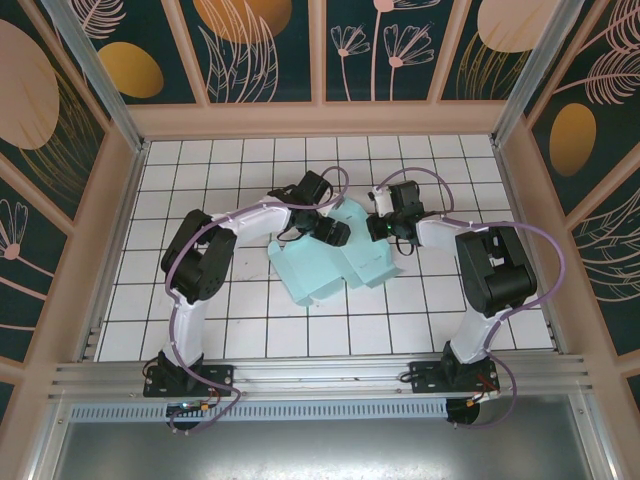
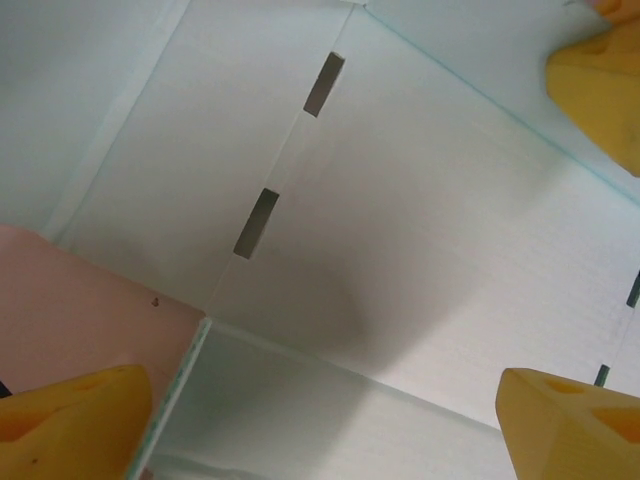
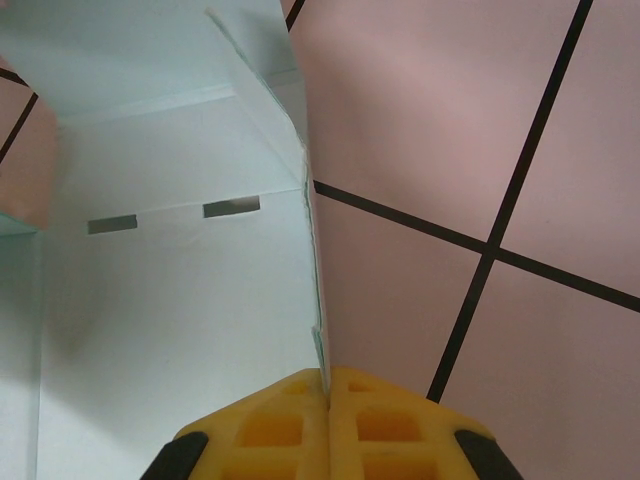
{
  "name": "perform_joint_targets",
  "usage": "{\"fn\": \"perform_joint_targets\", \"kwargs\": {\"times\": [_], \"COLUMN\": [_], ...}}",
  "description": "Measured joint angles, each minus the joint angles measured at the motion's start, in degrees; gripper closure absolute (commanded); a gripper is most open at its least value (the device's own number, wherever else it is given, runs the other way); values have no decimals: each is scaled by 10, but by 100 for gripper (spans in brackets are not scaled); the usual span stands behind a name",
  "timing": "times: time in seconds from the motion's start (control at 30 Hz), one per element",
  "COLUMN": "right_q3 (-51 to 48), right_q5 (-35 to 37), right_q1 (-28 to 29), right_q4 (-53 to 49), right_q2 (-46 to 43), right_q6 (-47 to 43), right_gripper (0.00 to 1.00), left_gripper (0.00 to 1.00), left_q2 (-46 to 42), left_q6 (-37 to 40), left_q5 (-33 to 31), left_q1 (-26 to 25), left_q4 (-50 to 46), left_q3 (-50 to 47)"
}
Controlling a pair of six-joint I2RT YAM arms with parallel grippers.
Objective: Fold the paper box
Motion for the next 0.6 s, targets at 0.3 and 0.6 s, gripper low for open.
{"fn": "perform_joint_targets", "kwargs": {"times": [0.3,0.6], "right_q3": [0,0], "right_q5": [2,5], "right_q1": [0,0], "right_q4": [0,0], "right_q2": [0,0], "right_q6": [2,2], "right_gripper": [100,100], "left_gripper": [22,28], "left_q2": [-24,-26], "left_q6": [-9,-10], "left_q5": [-38,-38], "left_q1": [-2,-1], "left_q4": [57,52], "left_q3": [-21,-12]}}
